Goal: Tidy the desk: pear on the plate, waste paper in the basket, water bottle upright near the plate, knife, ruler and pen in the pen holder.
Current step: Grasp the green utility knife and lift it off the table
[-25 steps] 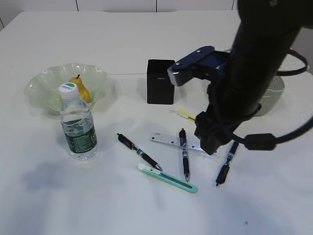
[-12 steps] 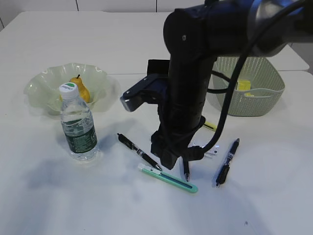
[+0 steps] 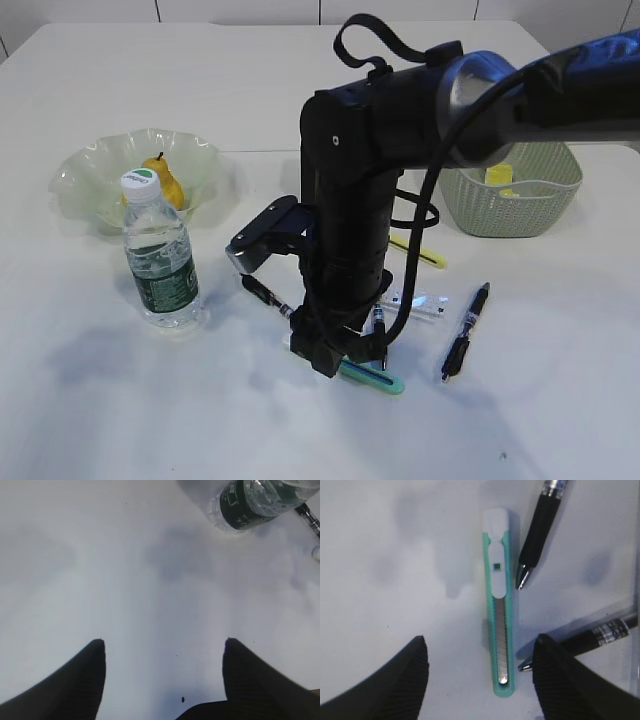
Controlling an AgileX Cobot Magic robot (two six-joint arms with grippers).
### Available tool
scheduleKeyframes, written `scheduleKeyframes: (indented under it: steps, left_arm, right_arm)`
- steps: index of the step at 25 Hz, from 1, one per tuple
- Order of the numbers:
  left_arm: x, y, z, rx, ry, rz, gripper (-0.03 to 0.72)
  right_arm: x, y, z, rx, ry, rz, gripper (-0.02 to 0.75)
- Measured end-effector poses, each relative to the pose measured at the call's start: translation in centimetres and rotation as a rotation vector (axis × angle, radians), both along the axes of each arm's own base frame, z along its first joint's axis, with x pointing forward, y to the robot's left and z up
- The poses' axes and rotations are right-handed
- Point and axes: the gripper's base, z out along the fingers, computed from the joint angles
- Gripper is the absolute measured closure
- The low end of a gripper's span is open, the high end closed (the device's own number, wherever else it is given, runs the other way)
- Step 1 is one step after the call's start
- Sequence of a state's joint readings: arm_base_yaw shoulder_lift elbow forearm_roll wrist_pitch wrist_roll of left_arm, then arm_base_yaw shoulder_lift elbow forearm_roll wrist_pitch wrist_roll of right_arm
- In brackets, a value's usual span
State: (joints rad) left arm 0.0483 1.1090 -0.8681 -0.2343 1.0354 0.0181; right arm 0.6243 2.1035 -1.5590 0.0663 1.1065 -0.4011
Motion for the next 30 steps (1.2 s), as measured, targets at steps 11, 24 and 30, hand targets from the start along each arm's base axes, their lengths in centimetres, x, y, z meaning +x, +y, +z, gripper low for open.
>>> scheduleKeyframes:
  steps: [11, 24, 30]
  left_arm:
    - [0.0, 0.0, 0.0, 0.0, -0.002, 0.0, 0.179]
    - [0.1, 0.0, 0.0, 0.001, -0.013, 0.003, 0.181]
    - [0.2, 0.0, 0.1, 0.002, -0.018, 0.004, 0.181]
  right_arm:
    - [1.0, 0.2, -0.7, -0.002, -0.083, 0.018, 0.256]
    - [1.3, 0.2, -2.6, -0.03, -0.072, 0.021, 0.256]
    - [1.3, 0.2, -3.3, -0.038, -0.059, 0.017, 0.256]
